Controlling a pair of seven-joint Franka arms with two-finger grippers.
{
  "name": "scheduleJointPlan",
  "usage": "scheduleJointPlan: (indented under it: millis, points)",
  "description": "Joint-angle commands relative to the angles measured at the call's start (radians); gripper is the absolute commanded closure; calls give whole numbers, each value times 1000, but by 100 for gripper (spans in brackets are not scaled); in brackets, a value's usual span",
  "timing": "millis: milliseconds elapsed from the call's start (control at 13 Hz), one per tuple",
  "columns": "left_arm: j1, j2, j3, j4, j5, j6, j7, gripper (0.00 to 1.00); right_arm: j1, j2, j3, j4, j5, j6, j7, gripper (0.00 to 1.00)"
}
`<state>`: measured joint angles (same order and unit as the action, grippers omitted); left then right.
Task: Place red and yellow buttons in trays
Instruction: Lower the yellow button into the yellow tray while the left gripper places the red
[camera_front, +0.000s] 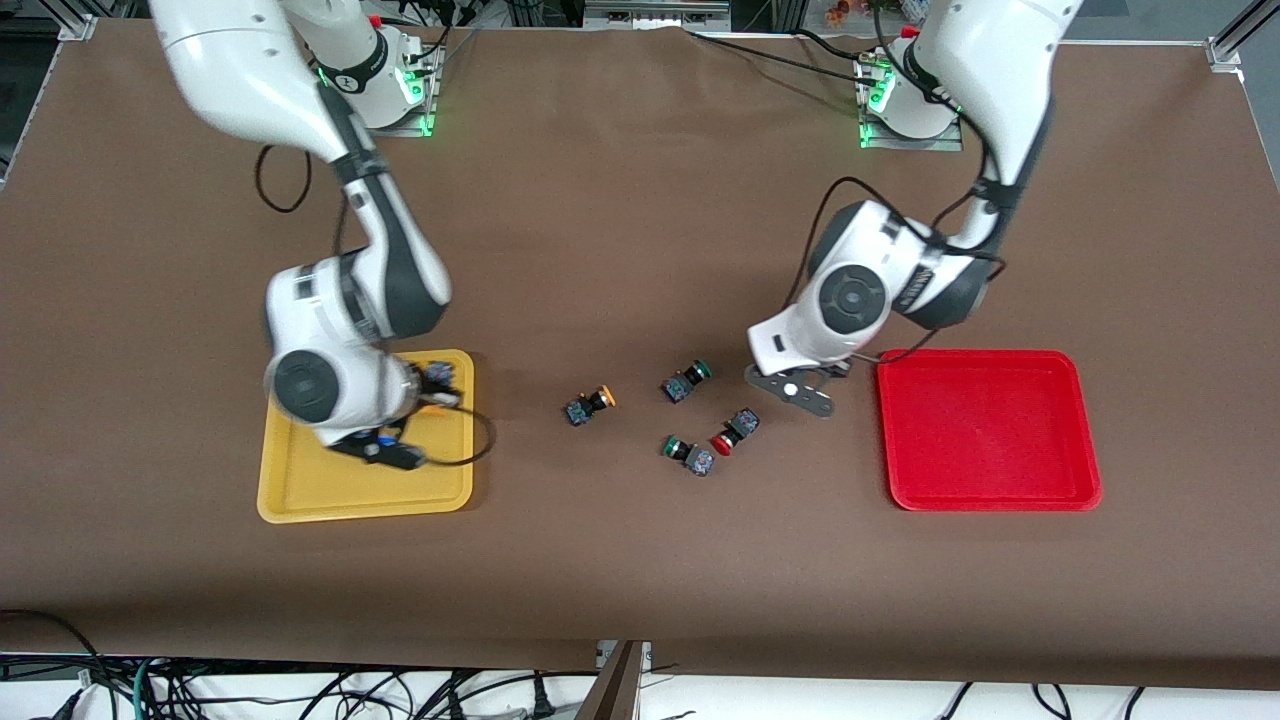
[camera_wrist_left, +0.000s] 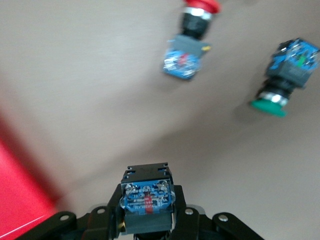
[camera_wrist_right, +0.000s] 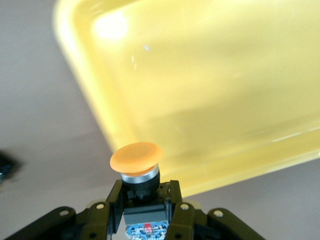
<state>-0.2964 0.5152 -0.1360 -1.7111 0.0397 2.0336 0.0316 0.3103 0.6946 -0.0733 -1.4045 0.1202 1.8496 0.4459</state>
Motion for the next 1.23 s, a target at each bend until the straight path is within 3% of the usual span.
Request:
scheduleJointPlan:
  millis: [0, 308, 462, 615, 692, 769, 846, 923, 1000, 1154]
  points:
    - [130, -3, -8, 73, 14, -116, 231, 72, -60, 28, 12, -10, -39, 16, -94, 83]
    - [328, 38, -8, 76, 16, -72, 620, 71, -155, 75, 12, -24, -50, 63, -260, 82]
    - [376, 89, -8, 74, 16, 6, 756, 69, -195, 100, 12, -24, -50, 82, -302, 82]
    - [404, 138, -8, 74, 14, 60, 835, 68, -230, 115, 12, -24, -50, 102, -361, 74]
    - [410, 156, -8, 74, 14, 89, 869, 68, -240, 115, 12, -24, -50, 109, -393, 28]
    - [411, 170, -10, 74, 11, 100, 889, 64, -235, 114, 12, -21, -48, 108, -398, 0]
    - [411, 173, -10, 73, 5, 100, 889, 47, -221, 105, 23, -11, -45, 93, -395, 0]
    - [411, 174, -10, 71, 0, 100, 889, 7, -185, 92, 26, -8, -44, 59, -386, 0]
    - [418, 170, -13, 65, -3, 99, 889, 0, -130, 83, 24, -5, -36, 18, -344, 0]
    - [424, 114, -36, 74, -4, 80, 886, 0, -24, 82, 26, 2, -36, 17, -79, 0]
